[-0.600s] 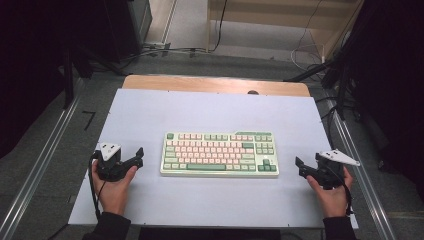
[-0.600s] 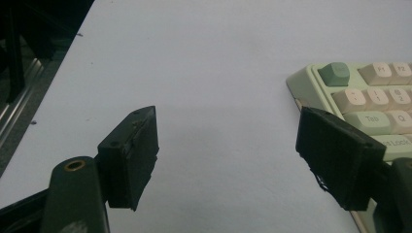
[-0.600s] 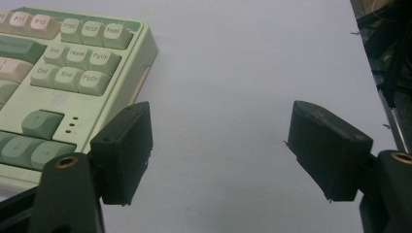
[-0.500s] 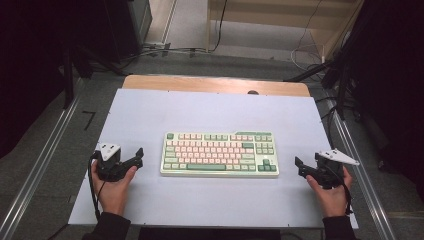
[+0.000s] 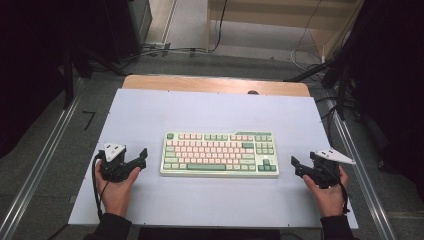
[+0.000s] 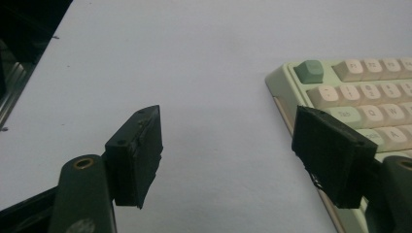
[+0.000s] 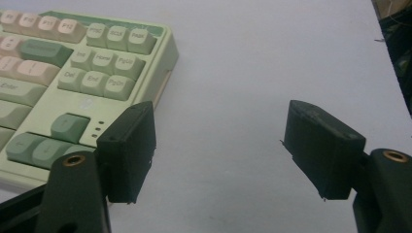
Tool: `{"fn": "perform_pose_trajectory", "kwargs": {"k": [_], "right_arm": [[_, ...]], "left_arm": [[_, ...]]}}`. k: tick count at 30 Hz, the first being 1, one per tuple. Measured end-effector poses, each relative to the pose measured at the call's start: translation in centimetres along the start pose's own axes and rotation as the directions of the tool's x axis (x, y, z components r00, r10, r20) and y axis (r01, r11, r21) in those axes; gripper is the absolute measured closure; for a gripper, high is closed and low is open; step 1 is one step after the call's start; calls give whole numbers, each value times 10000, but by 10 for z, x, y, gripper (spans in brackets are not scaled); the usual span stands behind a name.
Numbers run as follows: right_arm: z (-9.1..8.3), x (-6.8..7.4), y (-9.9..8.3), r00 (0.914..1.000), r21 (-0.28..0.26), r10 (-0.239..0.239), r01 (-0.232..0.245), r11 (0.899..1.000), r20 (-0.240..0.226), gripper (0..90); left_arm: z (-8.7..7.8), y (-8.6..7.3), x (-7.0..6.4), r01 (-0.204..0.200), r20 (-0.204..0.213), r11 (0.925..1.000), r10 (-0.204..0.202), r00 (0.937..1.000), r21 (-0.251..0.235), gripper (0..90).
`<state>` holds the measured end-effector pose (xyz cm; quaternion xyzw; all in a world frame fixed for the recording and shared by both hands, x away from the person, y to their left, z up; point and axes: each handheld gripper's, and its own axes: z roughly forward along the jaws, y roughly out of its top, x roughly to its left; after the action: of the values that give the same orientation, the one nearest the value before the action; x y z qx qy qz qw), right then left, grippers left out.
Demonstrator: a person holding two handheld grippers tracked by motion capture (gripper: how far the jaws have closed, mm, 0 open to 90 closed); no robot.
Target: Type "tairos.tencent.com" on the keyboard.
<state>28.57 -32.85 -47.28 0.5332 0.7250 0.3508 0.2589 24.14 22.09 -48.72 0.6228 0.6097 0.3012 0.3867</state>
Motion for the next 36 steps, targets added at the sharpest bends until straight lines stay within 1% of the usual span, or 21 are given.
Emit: {"fn": "perform_pose_trajectory", "kwargs": {"k": [4, 8, 12, 13, 15, 17, 19, 20, 21, 22, 23, 24, 25, 26, 27, 28, 29, 31, 34, 35, 36], "right_arm": [[1, 5, 1, 9998, 34, -166, 166, 9999, -125, 255], [3, 11, 2, 9994, 90, -258, 260, 9996, -223, 258], [4, 19, 5, 9981, 45, -473, 475, 9989, -398, 312], [4, 23, 7, 9970, -76, -559, 555, 9984, -541, 377], [4, 27, 9, 9955, -251, -664, 649, 9976, -679, 432], [4, 31, 11, 9940, -284, -789, 770, 9966, -754, 471], [5, 36, 13, 9921, -233, -956, 940, 9953, -811, 530], [6, 37, 14, 9899, -258, -1013, 992, 9947, -991, 585], [7, 38, 15, 9870, -241, -1010, 988, 9948, -1249, 635], [7, 39, 16, 9848, -246, -923, 896, 9957, -1474, 671], [7, 40, 17, 9837, -212, -858, 835, 9963, -1581, 722], [8, 40, 18, 9812, -177, -807, 788, 9967, -1754, 770], [8, 40, 18, 9812, -177, -807, 788, 9967, -1754, 770], [9, 41, 19, 9789, -143, -754, 741, 9972, -1898, 806], [9, 42, 21, 9788, -138, -716, 703, 9974, -1920, 857], [9, 42, 21, 9788, -138, -716, 703, 9974, -1920, 857], [10, 44, 22, 9757, -121, -723, 714, 9974, -2070, 874], [9, 45, 24, 9731, -149, -783, 769, 9969, -2167, 876], [9, 47, 26, 9705, -214, -780, 750, 9969, -2280, 877], [9, 49, 27, 9694, -264, -739, 697, 9972, -2343, 877], [9, 51, 29, 9614, -336, -789, 726, 9968, -2636, 877]], "left_arm": [[1, 2, -10, -240, 280, 9997, 239, 9993, 38, 278], [2, 4, -14, -345, 456, 9994, 342, 9984, 61, 286], [3, 6, -19, -464, 466, 9989, 462, 9978, 33, 321], [3, 8, -21, -587, 458, 9983, 587, 9972, -8, 368], [3, 9, -21, -621, 598, 9981, 624, 9963, -58, 487], [4, 10, -22, -732, 996, 9973, 735, 9923, -75, 591], [4, 10, -23, -783, 1087, 9969, 787, 9909, -86, 668], [5, 10, -24, -830, 1254, 9965, 837, 9886, -107, 693], [5, 10, -24, -830, 1254, 9965, 837, 9886, -107, 723], [6, 12, -25, -844, 1496, 9964, 851, 9851, -107, 772], [6, 12, -25, -844, 1496, 9964, 851, 9851, -107, 815], [7, 14, -26, -854, 1639, 9963, 865, 9827, -137, 848], [7, 14, -26, -854, 1639, 9963, 865, 9827, -137, 878], [7, 15, -27, -929, 1671, 9956, 929, 9816, -81, 878], [10, 17, -29, -965, 1862, 9953, 952, 9779, -24, 900], [10, 17, -29, -965, 1862, 9953, 952, 9779, -24, 900], [12, 19, -32, -1112, 1906, 9938, 1079, 9757, 70, 900], [13, 20, -34, -1119, 1944, 9937, 1081, 9749, 85, 900], [16, 21, -39, -1302, 2265, 9915, 1252, 9659, 73, 900], [17, 22, -40, -1309, 2325, 9914, 1262, 9644, 50, 900], [19, 23, -43, -1360, 2459, 9907, 1305, 9605, 55, 900]]}}
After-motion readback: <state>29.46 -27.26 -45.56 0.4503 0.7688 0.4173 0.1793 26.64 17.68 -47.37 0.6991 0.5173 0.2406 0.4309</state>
